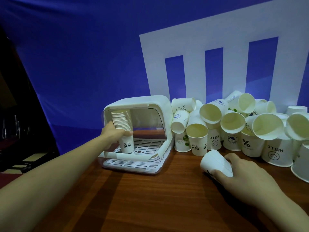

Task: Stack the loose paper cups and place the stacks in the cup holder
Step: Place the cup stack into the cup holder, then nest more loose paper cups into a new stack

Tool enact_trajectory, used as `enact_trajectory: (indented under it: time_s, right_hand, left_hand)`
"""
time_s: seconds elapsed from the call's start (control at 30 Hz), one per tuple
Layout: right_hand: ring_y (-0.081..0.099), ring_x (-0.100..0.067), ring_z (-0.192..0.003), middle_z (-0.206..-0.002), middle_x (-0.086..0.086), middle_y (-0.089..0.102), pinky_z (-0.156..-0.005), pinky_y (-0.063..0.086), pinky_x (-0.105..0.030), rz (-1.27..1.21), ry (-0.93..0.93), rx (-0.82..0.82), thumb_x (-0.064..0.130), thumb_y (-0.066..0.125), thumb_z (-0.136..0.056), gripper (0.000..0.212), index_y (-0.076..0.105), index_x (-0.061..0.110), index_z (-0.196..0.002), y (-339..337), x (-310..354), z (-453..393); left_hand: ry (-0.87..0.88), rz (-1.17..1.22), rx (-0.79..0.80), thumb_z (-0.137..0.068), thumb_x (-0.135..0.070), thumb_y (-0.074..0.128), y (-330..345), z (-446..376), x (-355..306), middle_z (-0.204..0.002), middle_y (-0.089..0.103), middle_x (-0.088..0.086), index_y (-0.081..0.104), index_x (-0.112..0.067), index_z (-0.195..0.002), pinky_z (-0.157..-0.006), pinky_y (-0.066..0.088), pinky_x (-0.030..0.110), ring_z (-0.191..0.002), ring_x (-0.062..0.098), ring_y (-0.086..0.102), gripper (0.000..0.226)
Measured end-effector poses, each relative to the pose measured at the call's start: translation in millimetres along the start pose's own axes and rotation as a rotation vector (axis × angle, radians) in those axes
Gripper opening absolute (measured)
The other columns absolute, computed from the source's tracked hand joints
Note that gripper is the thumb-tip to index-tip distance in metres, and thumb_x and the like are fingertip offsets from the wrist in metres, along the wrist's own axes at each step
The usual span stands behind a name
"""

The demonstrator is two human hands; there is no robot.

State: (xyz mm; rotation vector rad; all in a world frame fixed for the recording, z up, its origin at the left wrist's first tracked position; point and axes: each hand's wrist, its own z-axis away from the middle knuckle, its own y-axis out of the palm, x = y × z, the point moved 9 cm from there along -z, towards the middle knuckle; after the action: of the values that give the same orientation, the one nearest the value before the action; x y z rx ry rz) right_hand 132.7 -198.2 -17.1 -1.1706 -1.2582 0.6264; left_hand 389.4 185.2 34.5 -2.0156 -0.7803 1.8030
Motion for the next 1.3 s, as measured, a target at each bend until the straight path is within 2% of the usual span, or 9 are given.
enact_trajectory:
  time_s: [0.13,0.33,0.5,0.73,0.9,0.97,1.1,1.2,1.3]
  right_hand:
    - [0.061,-0.018,-0.102,-0.112,0.006,0.063,-0.081,0.053,-0.035,0.002,0.003,-0.002,0.070,0.049,-0.091,0.051,0.045,0.032,-0.125,0.0,-0.5,0.0]
    - [0.061,-0.019,-0.102,-0.111,0.005,0.063,-0.080,0.052,-0.035,0.006,0.000,0.000,0.069,0.048,-0.092,0.053,0.045,0.030,-0.128,1.7,-1.0,0.1]
    - [0.060,-0.018,-0.100,-0.107,0.005,0.060,-0.078,0.050,-0.034,0.010,0.003,0.018,0.069,0.049,-0.093,0.053,0.043,0.030,-0.129,1.9,-0.3,0.0]
    - [0.061,-0.018,-0.099,-0.109,0.005,0.062,-0.079,0.052,-0.034,-0.002,-0.002,0.021,0.069,0.049,-0.093,0.054,0.044,0.030,-0.131,1.9,0.7,-0.1]
    - [0.063,-0.021,-0.103,-0.115,0.003,0.065,-0.083,0.055,-0.038,-0.004,0.005,0.005,0.070,0.050,-0.092,0.057,0.044,0.030,-0.133,2.1,-2.7,-1.6]
    - [0.063,-0.021,-0.102,-0.113,0.003,0.065,-0.083,0.055,-0.038,-0.028,0.005,-0.001,0.070,0.052,-0.090,0.056,0.047,0.031,-0.130,2.2,-3.8,-2.7]
    - [0.064,-0.020,-0.102,-0.114,0.005,0.067,-0.083,0.055,-0.038,-0.092,0.005,-0.035,0.070,0.060,-0.084,0.058,0.053,0.031,-0.127,-0.8,-1.9,-5.2]
    - [0.067,-0.015,-0.089,-0.107,0.009,0.066,-0.074,0.057,-0.037,-0.430,0.015,-0.027,0.065,0.072,-0.080,0.055,0.057,0.030,-0.119,1.8,-0.3,-8.2]
    - [0.072,-0.015,-0.093,-0.108,0.004,0.069,-0.077,0.061,-0.043,-0.830,0.024,0.075,0.052,0.091,-0.065,0.066,0.052,0.030,-0.113,17.6,8.4,-6.3]
  left_hand:
    - [-0.010,0.057,-0.085,-0.074,-0.016,0.094,3.7,-1.1,-1.1,-0.113,0.069,0.004,0.060,-0.018,-0.120,-0.088,0.055,0.043,-0.104,0.028,0.063,0.058]
    - [0.007,0.065,-0.003,-0.073,-0.015,0.094,10.3,-8.7,-4.5,-0.109,0.069,0.002,0.061,-0.015,-0.124,-0.066,0.049,0.032,-0.097,0.022,0.064,0.061]
    - [-0.031,0.050,0.005,-0.075,-0.028,0.094,6.4,-5.8,3.0,-0.122,0.067,0.003,0.058,-0.016,-0.129,-0.085,0.052,0.045,-0.112,0.028,0.061,0.066]
    - [0.069,0.007,-0.041,-0.077,-0.035,0.092,-0.9,0.7,-3.3,-0.111,0.072,-0.001,0.066,-0.019,-0.121,-0.075,0.053,0.032,-0.096,0.017,0.066,0.052]
    - [0.022,-0.084,0.056,-0.043,-0.059,0.100,-1.0,5.0,-2.4,-0.123,0.070,0.000,0.056,-0.020,-0.133,-0.092,0.057,0.040,-0.113,0.023,0.066,0.108]
    - [0.021,-0.151,-0.067,-0.042,-0.056,0.098,-11.1,16.2,-6.6,-0.130,0.064,0.003,0.050,-0.019,-0.137,-0.101,0.053,0.049,-0.122,0.029,0.061,0.113]
    - [0.437,-0.008,-0.552,-0.082,-0.015,0.080,-40.7,117.1,-68.1,-0.127,0.046,0.001,0.054,-0.018,-0.124,-0.106,0.045,0.035,-0.116,0.021,0.052,0.049]
    - [0.566,0.291,-0.373,-0.089,-0.005,0.075,-0.8,188.0,-92.7,-0.103,0.056,-0.003,0.057,-0.020,-0.108,-0.077,0.046,0.013,-0.086,0.007,0.056,0.030]
    - [0.384,0.408,-0.024,-0.085,-0.020,0.085,86.5,219.9,-79.5,-0.107,0.061,-0.004,0.057,-0.025,-0.111,-0.080,0.052,0.020,-0.087,0.003,0.060,0.039]
